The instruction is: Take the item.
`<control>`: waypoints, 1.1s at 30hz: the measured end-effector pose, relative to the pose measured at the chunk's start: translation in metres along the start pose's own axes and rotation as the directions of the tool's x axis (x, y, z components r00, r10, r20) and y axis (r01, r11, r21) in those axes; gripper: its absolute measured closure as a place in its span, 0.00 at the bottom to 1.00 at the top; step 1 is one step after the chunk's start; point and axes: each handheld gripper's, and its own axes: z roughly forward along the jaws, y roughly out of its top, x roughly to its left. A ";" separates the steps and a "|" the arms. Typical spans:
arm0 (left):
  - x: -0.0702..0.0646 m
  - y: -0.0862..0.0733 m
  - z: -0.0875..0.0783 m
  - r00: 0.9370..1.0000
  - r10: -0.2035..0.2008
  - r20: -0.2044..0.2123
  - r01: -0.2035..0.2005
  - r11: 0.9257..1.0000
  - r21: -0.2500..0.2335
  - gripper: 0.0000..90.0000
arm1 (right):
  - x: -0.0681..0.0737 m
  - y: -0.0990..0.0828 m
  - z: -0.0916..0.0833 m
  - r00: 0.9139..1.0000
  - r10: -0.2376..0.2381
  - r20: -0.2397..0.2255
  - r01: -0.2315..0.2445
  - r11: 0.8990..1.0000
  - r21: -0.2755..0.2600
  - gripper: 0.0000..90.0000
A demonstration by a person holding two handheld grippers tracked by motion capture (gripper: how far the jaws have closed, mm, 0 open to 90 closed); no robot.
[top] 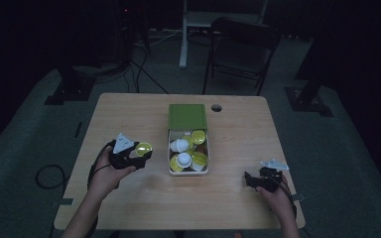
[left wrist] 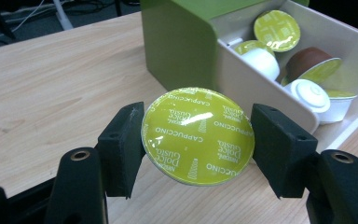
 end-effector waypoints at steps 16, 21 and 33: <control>0.017 -0.033 -0.005 0.999 -0.034 -0.037 0.035 0.999 0.030 0.42 | 0.000 0.000 0.000 1.000 -0.001 0.000 0.001 1.000 0.000 0.14; 0.021 -0.043 -0.008 0.998 -0.058 -0.027 0.059 0.998 0.032 0.42 | 0.000 0.000 0.000 1.000 -0.001 0.000 0.001 1.000 0.000 0.14; 0.029 -0.063 -0.016 0.994 -0.094 -0.049 0.095 0.995 0.020 0.42 | 0.000 0.000 0.000 1.000 0.001 0.000 -0.001 1.000 0.000 0.14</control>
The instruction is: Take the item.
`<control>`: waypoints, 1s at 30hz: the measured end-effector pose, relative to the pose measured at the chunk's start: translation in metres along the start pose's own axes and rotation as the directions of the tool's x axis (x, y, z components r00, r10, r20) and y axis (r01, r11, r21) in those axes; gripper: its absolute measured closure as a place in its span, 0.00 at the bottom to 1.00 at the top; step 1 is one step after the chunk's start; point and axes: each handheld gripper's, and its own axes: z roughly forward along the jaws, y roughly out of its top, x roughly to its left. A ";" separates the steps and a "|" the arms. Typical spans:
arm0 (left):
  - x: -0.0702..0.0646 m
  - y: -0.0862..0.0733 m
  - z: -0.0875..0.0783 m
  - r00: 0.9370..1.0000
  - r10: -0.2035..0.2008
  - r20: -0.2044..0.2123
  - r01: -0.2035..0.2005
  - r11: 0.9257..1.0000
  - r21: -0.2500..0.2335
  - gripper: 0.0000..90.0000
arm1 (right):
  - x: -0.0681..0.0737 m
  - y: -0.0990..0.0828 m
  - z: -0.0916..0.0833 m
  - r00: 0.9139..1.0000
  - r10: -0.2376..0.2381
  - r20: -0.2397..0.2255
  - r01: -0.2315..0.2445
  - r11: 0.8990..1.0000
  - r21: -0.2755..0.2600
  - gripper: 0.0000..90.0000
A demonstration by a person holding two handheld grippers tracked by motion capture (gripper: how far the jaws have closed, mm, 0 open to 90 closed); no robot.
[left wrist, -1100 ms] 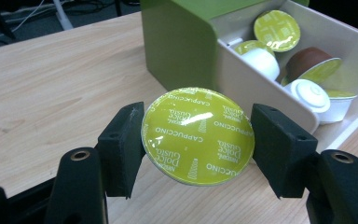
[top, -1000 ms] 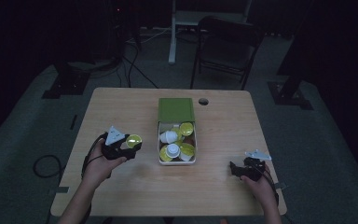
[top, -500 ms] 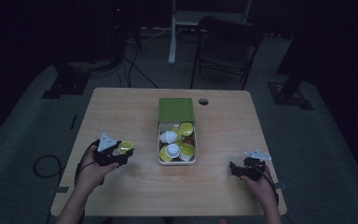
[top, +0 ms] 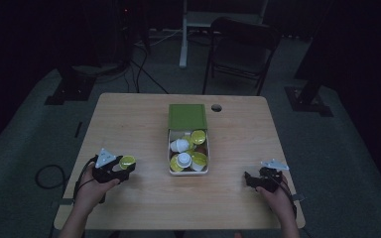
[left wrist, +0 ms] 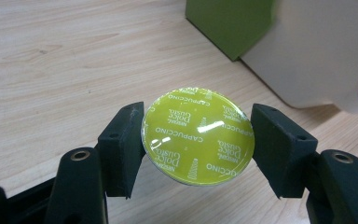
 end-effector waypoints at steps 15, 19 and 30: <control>0.013 -0.022 -0.005 0.999 -0.028 -0.034 0.028 1.000 0.006 0.42 | 0.000 0.000 0.000 1.000 0.000 0.000 0.000 1.000 0.000 0.14; 0.017 -0.028 -0.007 0.998 -0.036 -0.050 0.037 0.999 0.006 0.42 | 0.000 0.000 0.000 1.000 0.000 0.000 0.000 1.000 0.000 0.14; 0.029 -0.040 -0.016 0.992 -0.074 -0.099 0.073 0.997 -0.006 0.42 | 0.000 0.000 0.000 1.000 0.000 0.000 0.000 1.000 0.000 0.14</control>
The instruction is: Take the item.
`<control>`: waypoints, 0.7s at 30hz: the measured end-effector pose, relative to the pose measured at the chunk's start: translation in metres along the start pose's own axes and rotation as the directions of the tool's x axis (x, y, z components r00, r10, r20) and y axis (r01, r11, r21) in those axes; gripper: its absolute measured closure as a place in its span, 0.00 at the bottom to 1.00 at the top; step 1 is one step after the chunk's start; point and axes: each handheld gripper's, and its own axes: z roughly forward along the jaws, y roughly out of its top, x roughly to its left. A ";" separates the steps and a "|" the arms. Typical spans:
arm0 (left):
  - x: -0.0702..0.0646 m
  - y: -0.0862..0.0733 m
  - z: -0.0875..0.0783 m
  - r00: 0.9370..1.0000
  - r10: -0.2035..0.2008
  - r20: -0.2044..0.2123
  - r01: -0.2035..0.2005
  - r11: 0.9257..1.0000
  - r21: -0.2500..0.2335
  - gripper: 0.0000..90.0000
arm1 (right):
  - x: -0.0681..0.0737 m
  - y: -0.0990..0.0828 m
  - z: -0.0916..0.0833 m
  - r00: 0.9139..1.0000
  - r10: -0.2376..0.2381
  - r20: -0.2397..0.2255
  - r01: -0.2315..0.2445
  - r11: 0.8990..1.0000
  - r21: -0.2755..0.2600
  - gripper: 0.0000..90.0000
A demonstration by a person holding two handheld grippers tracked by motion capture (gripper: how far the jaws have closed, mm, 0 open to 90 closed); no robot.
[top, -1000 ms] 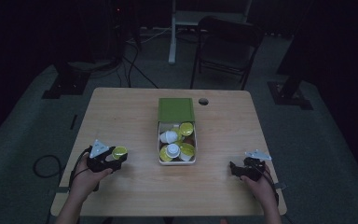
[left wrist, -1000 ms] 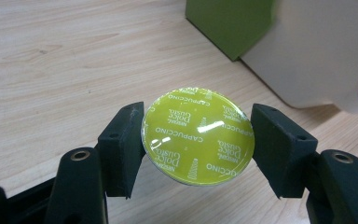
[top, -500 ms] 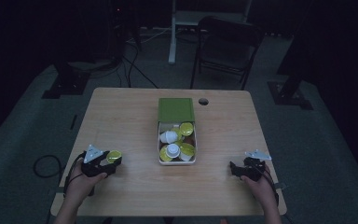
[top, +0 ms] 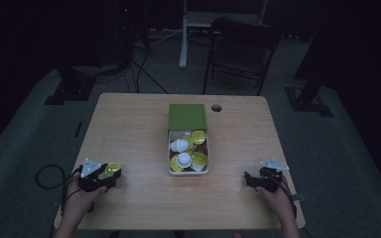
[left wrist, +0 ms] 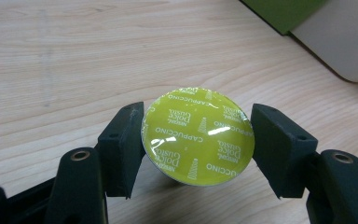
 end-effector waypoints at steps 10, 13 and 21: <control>0.012 -0.008 -0.007 0.998 -0.029 -0.055 0.028 1.000 -0.013 0.42 | 0.000 0.000 0.000 1.000 0.000 0.000 0.000 1.000 0.000 0.14; 0.013 -0.010 -0.007 0.997 -0.031 -0.071 0.031 0.999 -0.014 0.42 | 0.000 0.000 0.000 1.000 -0.001 0.000 0.001 1.000 0.000 0.14; 0.015 -0.015 -0.003 0.996 -0.028 -0.085 0.028 1.000 -0.001 0.42 | 0.000 0.000 0.000 1.000 0.000 0.000 0.000 1.000 0.000 0.14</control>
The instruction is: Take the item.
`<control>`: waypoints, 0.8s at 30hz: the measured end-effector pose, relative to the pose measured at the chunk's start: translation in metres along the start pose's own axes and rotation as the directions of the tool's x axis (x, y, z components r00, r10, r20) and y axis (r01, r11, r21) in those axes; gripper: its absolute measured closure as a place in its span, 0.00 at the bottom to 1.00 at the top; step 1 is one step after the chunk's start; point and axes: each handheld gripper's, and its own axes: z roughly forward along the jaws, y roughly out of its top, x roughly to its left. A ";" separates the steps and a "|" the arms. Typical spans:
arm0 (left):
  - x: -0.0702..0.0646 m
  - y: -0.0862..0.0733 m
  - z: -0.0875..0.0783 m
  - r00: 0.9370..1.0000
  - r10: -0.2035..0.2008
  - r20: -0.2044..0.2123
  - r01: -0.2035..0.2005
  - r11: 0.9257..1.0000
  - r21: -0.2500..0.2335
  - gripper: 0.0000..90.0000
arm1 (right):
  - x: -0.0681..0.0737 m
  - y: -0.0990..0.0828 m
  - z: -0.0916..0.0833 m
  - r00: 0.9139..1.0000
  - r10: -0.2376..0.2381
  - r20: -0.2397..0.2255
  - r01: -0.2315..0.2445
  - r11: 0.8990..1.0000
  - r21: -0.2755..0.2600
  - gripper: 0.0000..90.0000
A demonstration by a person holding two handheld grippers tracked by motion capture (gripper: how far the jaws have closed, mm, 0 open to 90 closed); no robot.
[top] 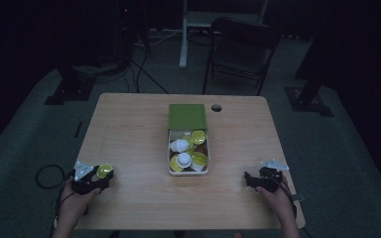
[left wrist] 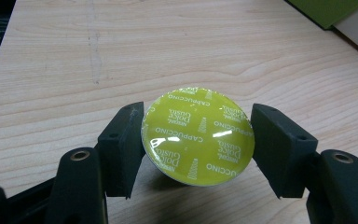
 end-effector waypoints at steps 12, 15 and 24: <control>0.001 -0.002 0.002 1.000 0.012 0.001 -0.012 1.000 0.021 0.38 | 0.000 0.000 0.000 1.000 0.000 0.000 0.000 1.000 0.000 0.14; 0.000 -0.001 0.002 0.999 -0.020 0.027 0.019 1.000 0.024 0.32 | 0.000 0.000 0.000 1.000 0.000 0.000 0.000 1.000 0.000 0.14; -0.002 0.010 -0.003 0.999 0.003 0.043 -0.004 1.000 0.015 0.21 | 0.000 0.000 0.000 1.000 0.000 0.000 0.000 1.000 0.000 0.14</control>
